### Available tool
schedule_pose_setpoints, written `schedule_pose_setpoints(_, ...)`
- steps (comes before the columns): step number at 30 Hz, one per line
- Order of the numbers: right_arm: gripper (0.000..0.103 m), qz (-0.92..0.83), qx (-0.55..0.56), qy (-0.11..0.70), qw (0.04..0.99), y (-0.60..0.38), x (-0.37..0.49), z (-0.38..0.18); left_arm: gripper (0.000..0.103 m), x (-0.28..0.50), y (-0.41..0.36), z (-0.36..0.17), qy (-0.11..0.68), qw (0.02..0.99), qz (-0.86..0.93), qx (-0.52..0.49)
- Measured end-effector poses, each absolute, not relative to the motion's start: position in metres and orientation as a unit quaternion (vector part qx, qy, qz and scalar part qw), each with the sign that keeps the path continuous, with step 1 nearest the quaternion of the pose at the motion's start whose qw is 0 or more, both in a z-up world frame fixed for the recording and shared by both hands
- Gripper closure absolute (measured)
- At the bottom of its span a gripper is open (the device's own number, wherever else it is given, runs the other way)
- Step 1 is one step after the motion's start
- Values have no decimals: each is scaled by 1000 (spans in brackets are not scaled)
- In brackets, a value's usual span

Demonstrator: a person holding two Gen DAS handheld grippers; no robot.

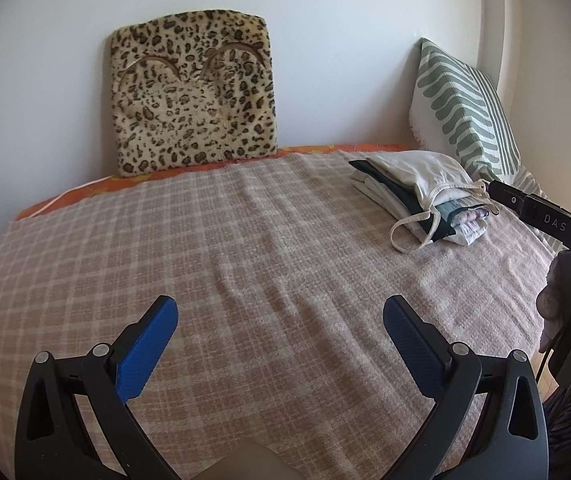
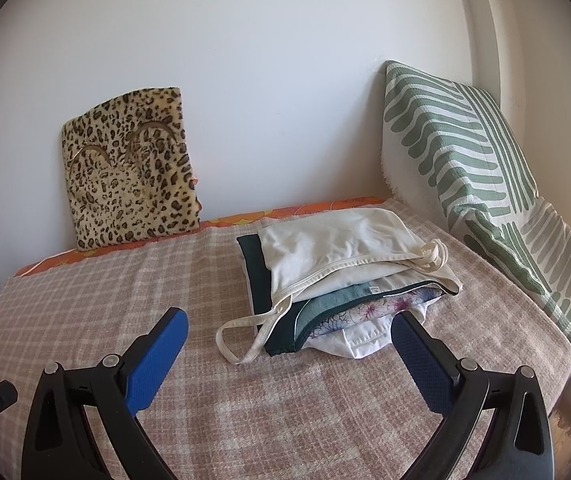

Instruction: Fold small clothes

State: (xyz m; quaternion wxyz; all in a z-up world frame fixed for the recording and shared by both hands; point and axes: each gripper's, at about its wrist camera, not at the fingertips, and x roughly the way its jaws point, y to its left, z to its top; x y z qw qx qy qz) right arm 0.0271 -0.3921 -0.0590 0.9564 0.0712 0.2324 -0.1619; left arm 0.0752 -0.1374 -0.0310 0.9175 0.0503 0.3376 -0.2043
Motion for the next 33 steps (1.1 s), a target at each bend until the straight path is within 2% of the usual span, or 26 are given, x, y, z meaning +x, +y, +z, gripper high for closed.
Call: schedule_pose_setpoints(33, 0, -162, 71, 232, 956, -390, 27, -59, 1, 71, -140, -31, 331, 918, -209, 59)
